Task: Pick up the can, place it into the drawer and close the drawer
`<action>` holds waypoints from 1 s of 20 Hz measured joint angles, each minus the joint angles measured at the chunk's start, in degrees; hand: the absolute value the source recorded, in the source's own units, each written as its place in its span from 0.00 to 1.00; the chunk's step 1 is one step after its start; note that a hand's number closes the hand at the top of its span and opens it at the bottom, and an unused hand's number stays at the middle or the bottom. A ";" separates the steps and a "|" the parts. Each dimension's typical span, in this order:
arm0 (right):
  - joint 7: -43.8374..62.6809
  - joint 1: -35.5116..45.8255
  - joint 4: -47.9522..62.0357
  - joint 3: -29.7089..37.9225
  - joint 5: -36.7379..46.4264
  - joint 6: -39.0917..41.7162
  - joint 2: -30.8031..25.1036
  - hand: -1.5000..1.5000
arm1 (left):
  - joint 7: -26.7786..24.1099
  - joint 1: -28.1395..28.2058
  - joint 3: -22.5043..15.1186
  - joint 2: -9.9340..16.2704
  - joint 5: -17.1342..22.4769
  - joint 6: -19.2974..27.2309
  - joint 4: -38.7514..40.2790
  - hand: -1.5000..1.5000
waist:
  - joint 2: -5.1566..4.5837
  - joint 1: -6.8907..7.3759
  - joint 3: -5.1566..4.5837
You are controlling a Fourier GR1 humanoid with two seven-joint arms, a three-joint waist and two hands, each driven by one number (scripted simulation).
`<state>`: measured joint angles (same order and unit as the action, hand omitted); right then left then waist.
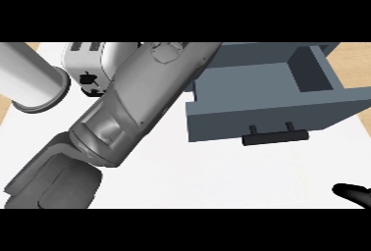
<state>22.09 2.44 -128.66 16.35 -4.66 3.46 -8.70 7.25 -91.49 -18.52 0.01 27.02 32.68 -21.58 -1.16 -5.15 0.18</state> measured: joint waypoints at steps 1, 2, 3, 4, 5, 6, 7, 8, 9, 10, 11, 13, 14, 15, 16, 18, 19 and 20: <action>-0.32 0.17 0.41 -0.21 0.15 0.06 0.06 0.00 | -0.05 -0.55 -0.22 0.00 0.35 0.99 0.47 0.00 | -0.07 -0.18 0.01; -0.36 0.75 1.00 -0.13 0.03 0.19 -0.26 0.00 | -0.65 -0.38 -0.68 0.00 0.62 1.76 0.81 0.00 | -0.14 -0.32 0.02; -0.33 0.93 1.14 0.03 -0.15 0.31 -0.49 0.00 | -0.77 -1.04 -0.70 0.00 0.78 2.36 1.50 0.00 | -0.18 -0.38 0.02; -0.55 1.19 1.60 0.14 0.12 0.26 -0.63 0.00 | -1.79 -0.50 -0.91 0.00 0.94 2.39 1.99 0.00 | -0.28 -0.44 0.03; -0.45 1.57 1.33 -0.31 0.79 0.02 -0.63 0.00 | -2.18 -0.38 -1.21 0.00 1.31 2.75 2.21 0.00 | -0.33 -0.62 0.03; -1.09 1.69 1.62 -0.54 1.51 0.23 -0.91 0.00 | -2.74 -0.27 -1.30 -0.01 1.51 2.79 2.59 0.00 | -0.35 -0.50 0.02; -1.52 1.56 1.22 -0.52 1.85 0.58 -1.33 0.00 | -3.24 -0.37 -1.27 0.01 1.70 3.20 3.11 0.00 | -0.39 -0.69 0.03; -1.77 1.63 1.08 -0.72 2.11 1.04 -1.79 0.00 | -3.47 -0.57 -1.35 0.01 2.04 3.84 3.39 0.00 | -0.45 -1.03 0.03; -2.20 1.78 1.06 -1.21 2.93 1.27 -2.06 0.00 | -3.78 -0.65 -1.43 0.00 2.37 4.24 3.60 0.00 | -0.52 -1.17 0.04; -1.94 2.35 0.92 -1.65 3.68 1.35 -2.53 0.00 | -3.63 -1.07 -1.37 -0.01 2.85 4.48 3.73 0.00 | -0.51 -1.13 0.03; -2.55 2.45 1.12 -2.25 4.77 1.53 -2.73 0.00 | -3.78 -1.32 -1.18 -0.01 3.30 4.48 3.78 0.00 | -0.49 -0.90 0.01; -3.55 3.37 1.72 -2.79 6.55 1.96 -3.76 0.00 | -4.29 -1.42 -0.81 0.00 4.11 4.26 4.07 0.00 | -0.49 -0.53 0.00; -4.07 3.56 1.70 -3.41 7.61 2.41 -4.34 0.00 | -4.49 -1.28 -0.71 0.00 4.66 4.31 4.00 0.00 | -0.48 -0.54 0.00; -4.84 4.00 2.21 -3.89 8.95 2.66 -4.93 0.00 | -4.44 -1.52 -0.74 0.00 5.06 4.53 4.00 0.00 | -0.49 -0.48 0.00; -5.54 4.56 2.79 -4.76 10.79 2.81 -5.50 0.00 | -4.67 -1.44 -0.62 -0.01 5.52 4.36 3.91 0.00 | -0.52 -0.24 -0.01; -7.17 5.93 4.71 -6.20 14.00 2.93 -6.46 0.00 | -4.99 -1.90 -0.18 0.00 6.45 4.53 4.02 0.00 | -0.67 0.00 -0.01; -7.76 6.53 5.60 -6.76 15.42 3.23 -7.22 0.00 | -5.10 -2.42 0.25 0.00 6.92 4.81 4.18 0.00 | -0.72 0.07 -0.01; -8.52 6.79 6.48 -7.44 17.31 3.19 -7.71 0.00 | -5.55 -2.30 0.62 -0.01 7.39 4.68 4.09 0.00 | -0.66 0.39 -0.03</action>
<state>13.57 9.22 -122.18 8.92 12.65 6.64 -16.42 1.70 -93.78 -17.90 0.00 34.41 37.36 -17.50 -1.81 -4.76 0.15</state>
